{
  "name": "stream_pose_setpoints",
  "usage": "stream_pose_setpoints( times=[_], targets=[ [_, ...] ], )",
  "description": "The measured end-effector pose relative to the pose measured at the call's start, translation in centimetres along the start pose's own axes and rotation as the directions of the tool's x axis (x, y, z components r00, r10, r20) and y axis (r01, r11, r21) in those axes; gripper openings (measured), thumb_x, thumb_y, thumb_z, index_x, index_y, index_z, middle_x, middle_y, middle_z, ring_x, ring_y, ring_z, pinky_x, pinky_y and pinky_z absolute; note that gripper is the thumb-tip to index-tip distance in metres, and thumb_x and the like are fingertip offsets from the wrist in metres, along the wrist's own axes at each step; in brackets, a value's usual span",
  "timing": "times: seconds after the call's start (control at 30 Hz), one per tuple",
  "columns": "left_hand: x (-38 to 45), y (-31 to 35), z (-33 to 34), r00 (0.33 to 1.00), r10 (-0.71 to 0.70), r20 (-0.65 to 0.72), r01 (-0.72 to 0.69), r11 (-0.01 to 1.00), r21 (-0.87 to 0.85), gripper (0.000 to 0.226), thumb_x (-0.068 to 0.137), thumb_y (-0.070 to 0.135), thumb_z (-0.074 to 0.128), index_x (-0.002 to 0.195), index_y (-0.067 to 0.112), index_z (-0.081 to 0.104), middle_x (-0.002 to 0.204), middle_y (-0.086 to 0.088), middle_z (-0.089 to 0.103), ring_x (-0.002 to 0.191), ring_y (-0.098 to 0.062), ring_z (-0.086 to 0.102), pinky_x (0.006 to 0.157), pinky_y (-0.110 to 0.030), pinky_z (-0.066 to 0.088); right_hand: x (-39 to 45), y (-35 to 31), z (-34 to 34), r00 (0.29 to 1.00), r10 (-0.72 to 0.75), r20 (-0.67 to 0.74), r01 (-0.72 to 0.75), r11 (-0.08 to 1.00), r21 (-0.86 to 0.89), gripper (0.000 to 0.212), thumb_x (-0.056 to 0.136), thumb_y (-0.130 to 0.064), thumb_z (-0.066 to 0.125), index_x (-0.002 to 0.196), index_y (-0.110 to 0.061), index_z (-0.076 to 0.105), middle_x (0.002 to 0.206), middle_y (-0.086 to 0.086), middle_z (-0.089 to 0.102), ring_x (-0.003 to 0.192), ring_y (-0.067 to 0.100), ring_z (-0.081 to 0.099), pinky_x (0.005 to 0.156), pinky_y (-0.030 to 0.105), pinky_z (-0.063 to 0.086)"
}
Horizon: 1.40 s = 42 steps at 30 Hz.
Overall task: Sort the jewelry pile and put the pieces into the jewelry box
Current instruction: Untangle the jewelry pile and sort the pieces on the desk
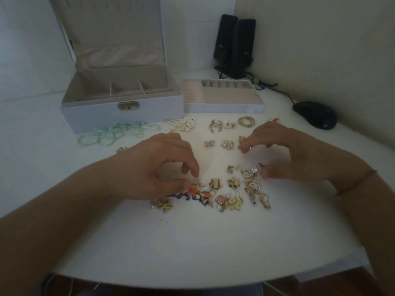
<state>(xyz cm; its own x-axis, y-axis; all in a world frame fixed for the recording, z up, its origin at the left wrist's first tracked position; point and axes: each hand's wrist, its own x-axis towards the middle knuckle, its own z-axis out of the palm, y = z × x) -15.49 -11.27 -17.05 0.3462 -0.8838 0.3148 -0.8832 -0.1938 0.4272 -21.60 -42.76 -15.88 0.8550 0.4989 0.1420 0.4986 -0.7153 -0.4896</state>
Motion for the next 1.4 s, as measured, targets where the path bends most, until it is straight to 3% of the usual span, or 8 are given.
stream_pose_setpoints(
  times=[0.27, 0.43, 0.57, 0.77, 1.07, 1.27, 1.33, 1.4],
  targets=[
    [0.2, -0.6, -0.5, 0.983, 0.015, -0.183, 0.003, 0.995, 0.101, 0.017, 0.090, 0.018, 0.060, 0.099, 0.017, 0.074, 0.093, 0.003, 0.069, 0.092, -0.016, 0.060, 0.087, -0.031, 0.045, 0.2, -0.9, 1.0, 0.998, -0.035, 0.054, 0.032, 0.998, 0.057, 0.061, 0.074, -0.050, 0.070, 0.129, -0.028, 0.056, 0.132, -0.009, 0.052, 0.130, 0.013, 0.044, 0.110, 0.032, 0.035],
    [0.0, -0.4, -0.5, 0.993, -0.008, -0.115, 0.018, 0.996, 0.086, 0.017, 0.089, 0.027, 0.064, 0.100, 0.022, 0.075, 0.095, 0.006, 0.069, 0.095, -0.013, 0.059, 0.088, -0.028, 0.045, 0.8, -1.6, 0.8, 0.976, -0.046, -0.212, 0.051, 0.998, 0.022, 0.025, 0.079, -0.042, 0.065, 0.101, -0.031, 0.070, 0.100, -0.015, 0.068, 0.099, 0.007, 0.063, 0.089, 0.024, 0.048],
    [0.0, -0.3, -0.7, 0.998, 0.005, -0.068, 0.004, 0.991, 0.136, 0.020, 0.092, 0.023, 0.058, 0.102, 0.023, 0.075, 0.096, 0.009, 0.069, 0.095, -0.015, 0.059, 0.087, -0.036, 0.046, 0.7, -1.3, 0.6, 0.958, -0.014, -0.285, 0.015, 1.000, 0.000, 0.019, 0.081, -0.038, 0.059, 0.092, -0.028, 0.070, 0.089, -0.018, 0.067, 0.084, 0.008, 0.063, 0.073, 0.023, 0.048],
    [-0.7, -1.7, -2.6, 0.965, -0.085, -0.247, 0.126, 0.980, 0.155, 0.035, 0.089, -0.001, 0.047, 0.099, 0.017, 0.075, 0.087, 0.007, 0.068, 0.087, -0.017, 0.058, 0.082, -0.025, 0.045, 0.6, -0.9, 0.6, 0.953, -0.043, -0.300, 0.053, 0.998, 0.028, 0.014, 0.086, -0.021, 0.059, 0.097, -0.028, 0.064, 0.089, -0.005, 0.067, 0.081, 0.014, 0.063, 0.071, 0.032, 0.049],
    [-0.8, -1.3, -2.0, 0.987, -0.077, -0.140, 0.089, 0.992, 0.084, 0.035, 0.088, -0.005, 0.050, 0.101, 0.016, 0.075, 0.089, 0.006, 0.069, 0.092, -0.017, 0.060, 0.082, -0.034, 0.047, 0.1, -0.6, -0.3, 0.943, -0.008, -0.333, 0.045, 0.993, 0.106, 0.017, 0.090, -0.016, 0.056, 0.087, -0.030, 0.066, 0.062, -0.003, 0.063, 0.060, 0.013, 0.059, 0.073, 0.017, 0.045],
    [-0.6, -1.2, -1.8, 0.991, -0.053, -0.126, 0.066, 0.992, 0.104, 0.030, 0.089, 0.001, 0.052, 0.100, 0.016, 0.075, 0.088, 0.006, 0.069, 0.089, -0.010, 0.059, 0.082, -0.027, 0.046, -0.2, -0.7, -0.8, 0.967, 0.060, -0.246, 0.009, 0.963, 0.271, 0.016, 0.084, -0.027, 0.054, 0.083, -0.027, 0.070, 0.055, 0.000, 0.061, 0.052, 0.019, 0.057, 0.063, 0.018, 0.045],
    [-0.6, -1.2, -1.8, 0.989, -0.057, -0.136, 0.071, 0.992, 0.101, 0.028, 0.090, 0.002, 0.052, 0.100, 0.015, 0.075, 0.087, 0.006, 0.069, 0.089, -0.010, 0.059, 0.081, -0.026, 0.046, -0.4, -0.5, -1.0, 0.981, 0.081, -0.178, -0.043, 0.977, 0.210, 0.020, 0.085, -0.019, 0.056, 0.081, -0.030, 0.072, 0.055, 0.001, 0.062, 0.052, 0.021, 0.057, 0.060, 0.020, 0.047],
    [-0.5, -1.1, -1.8, 0.988, -0.053, -0.143, 0.068, 0.992, 0.104, 0.025, 0.092, 0.009, 0.052, 0.101, 0.016, 0.075, 0.090, 0.007, 0.069, 0.090, -0.011, 0.059, 0.082, -0.026, 0.046, -0.6, -0.2, -1.1, 0.988, 0.110, -0.107, -0.097, 0.988, 0.120, 0.022, 0.085, -0.014, 0.060, 0.080, -0.032, 0.073, 0.056, 0.002, 0.063, 0.053, 0.026, 0.057, 0.057, 0.034, 0.049]
  ],
)
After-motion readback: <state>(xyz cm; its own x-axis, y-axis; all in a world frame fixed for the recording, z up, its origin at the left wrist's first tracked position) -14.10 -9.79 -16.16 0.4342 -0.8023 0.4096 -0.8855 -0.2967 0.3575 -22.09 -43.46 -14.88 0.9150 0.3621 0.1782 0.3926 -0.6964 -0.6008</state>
